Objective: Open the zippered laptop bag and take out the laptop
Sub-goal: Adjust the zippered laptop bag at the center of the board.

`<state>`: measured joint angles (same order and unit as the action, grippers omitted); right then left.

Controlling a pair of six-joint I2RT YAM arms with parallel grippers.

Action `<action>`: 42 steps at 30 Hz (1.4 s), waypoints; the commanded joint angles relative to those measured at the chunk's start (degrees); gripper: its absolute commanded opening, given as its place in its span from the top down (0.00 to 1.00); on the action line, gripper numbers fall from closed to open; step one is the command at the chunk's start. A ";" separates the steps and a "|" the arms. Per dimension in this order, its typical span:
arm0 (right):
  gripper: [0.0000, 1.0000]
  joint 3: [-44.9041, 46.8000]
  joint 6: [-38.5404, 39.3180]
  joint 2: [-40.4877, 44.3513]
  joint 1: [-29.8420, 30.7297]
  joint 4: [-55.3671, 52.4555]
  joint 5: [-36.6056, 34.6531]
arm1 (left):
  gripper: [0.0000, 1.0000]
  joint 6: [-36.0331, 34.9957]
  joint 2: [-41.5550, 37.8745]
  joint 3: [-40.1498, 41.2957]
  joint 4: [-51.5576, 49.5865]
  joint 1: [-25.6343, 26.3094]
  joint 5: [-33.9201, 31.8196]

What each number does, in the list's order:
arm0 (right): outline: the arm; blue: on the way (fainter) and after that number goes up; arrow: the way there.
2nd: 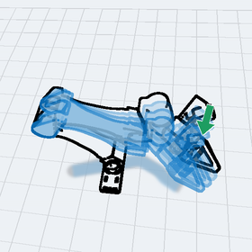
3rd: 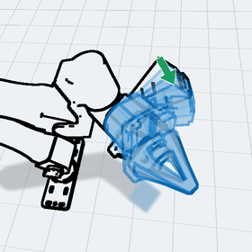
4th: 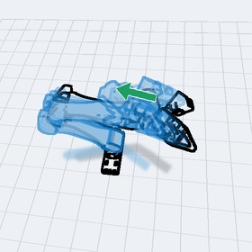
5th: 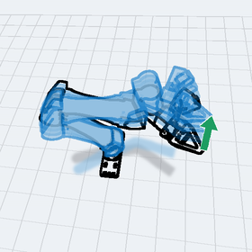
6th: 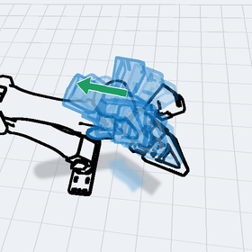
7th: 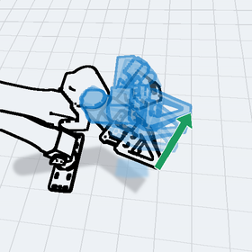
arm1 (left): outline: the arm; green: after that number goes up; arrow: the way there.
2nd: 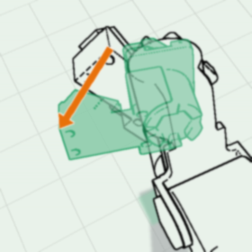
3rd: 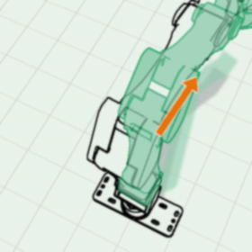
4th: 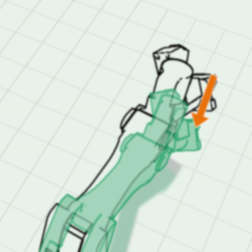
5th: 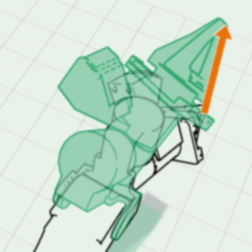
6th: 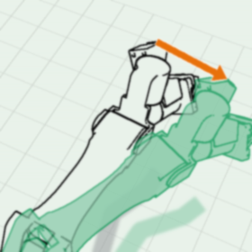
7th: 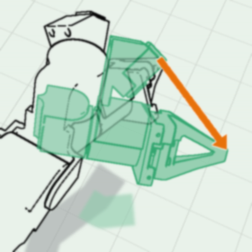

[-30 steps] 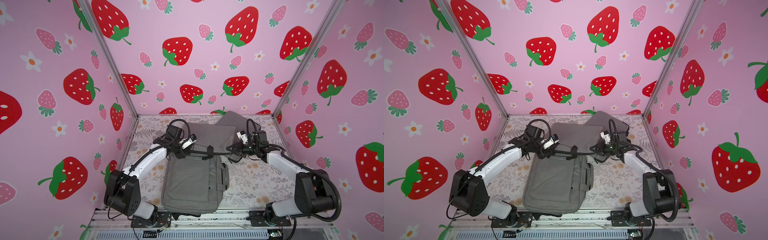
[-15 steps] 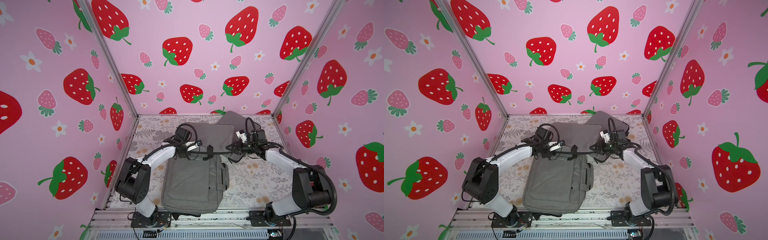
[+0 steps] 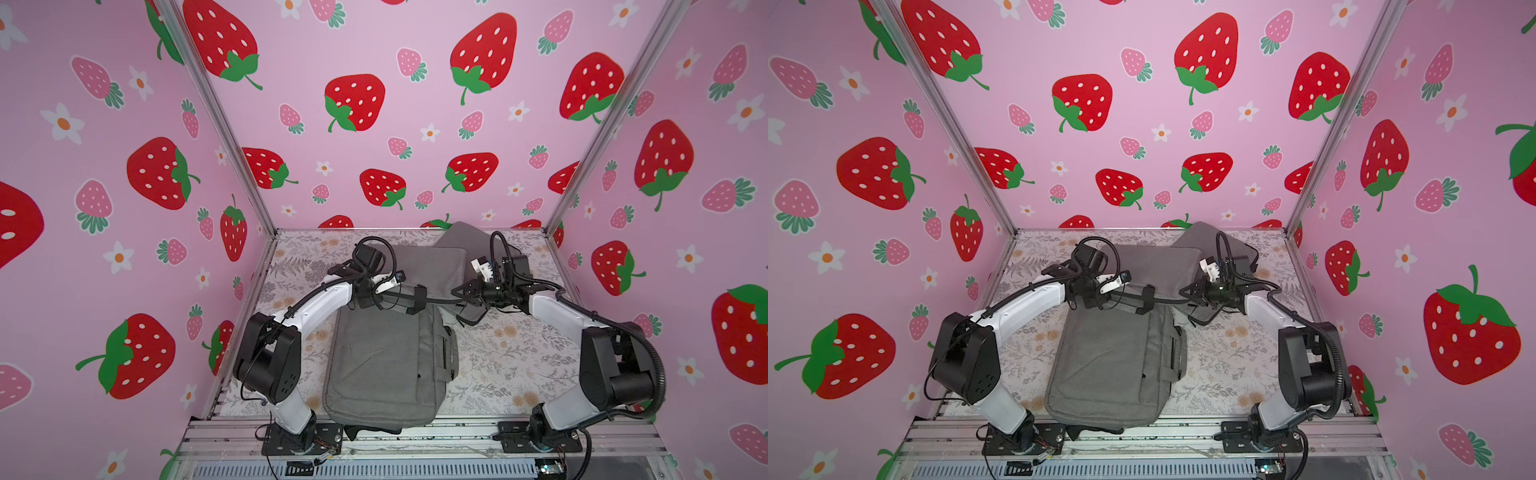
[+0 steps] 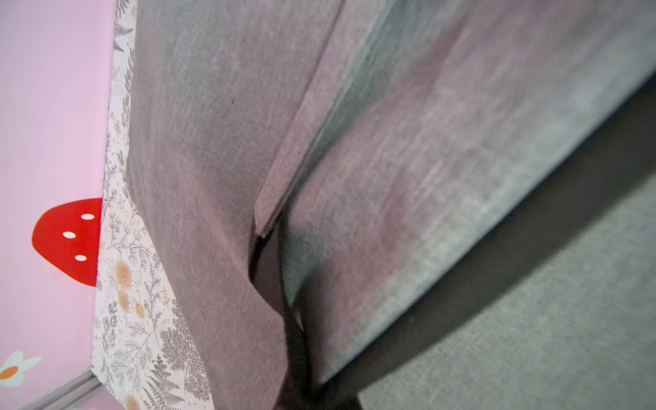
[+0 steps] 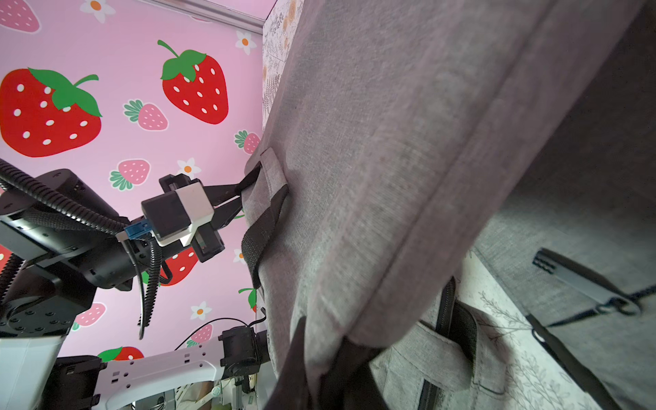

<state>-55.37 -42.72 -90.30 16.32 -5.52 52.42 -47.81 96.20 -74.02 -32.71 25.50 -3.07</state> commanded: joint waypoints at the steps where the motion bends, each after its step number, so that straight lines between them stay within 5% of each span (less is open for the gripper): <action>1: 1.00 -3.26 2.53 -2.25 0.14 -0.96 -0.89 | 1.00 4.33 -2.42 -3.23 -7.23 1.01 3.14; 14: 0.97 -15.46 -2.45 -14.73 1.22 3.66 -9.45 | 1.00 16.64 -6.79 -6.28 -17.86 6.92 10.15; 23: 0.92 -20.49 -5.96 -22.64 3.10 7.10 -11.35 | 1.00 27.30 -1.62 -12.24 -24.12 12.78 13.01; 29: 0.72 -21.72 -5.93 -22.27 3.17 7.02 -12.90 | 1.00 33.00 2.39 -14.76 -24.49 13.00 14.25; 39: 0.18 -15.65 -3.31 -11.01 2.26 2.96 -21.94 | 1.00 38.08 6.73 -18.79 -24.24 12.93 16.52; 42: 0.16 -11.90 -3.72 -6.20 1.42 2.44 -24.32 | 1.00 39.48 7.50 -19.40 -24.45 12.69 16.79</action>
<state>-69.93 -46.37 -101.30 18.35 -1.78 31.97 -10.87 103.24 -90.43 -57.28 37.08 6.35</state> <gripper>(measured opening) 0.837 0.094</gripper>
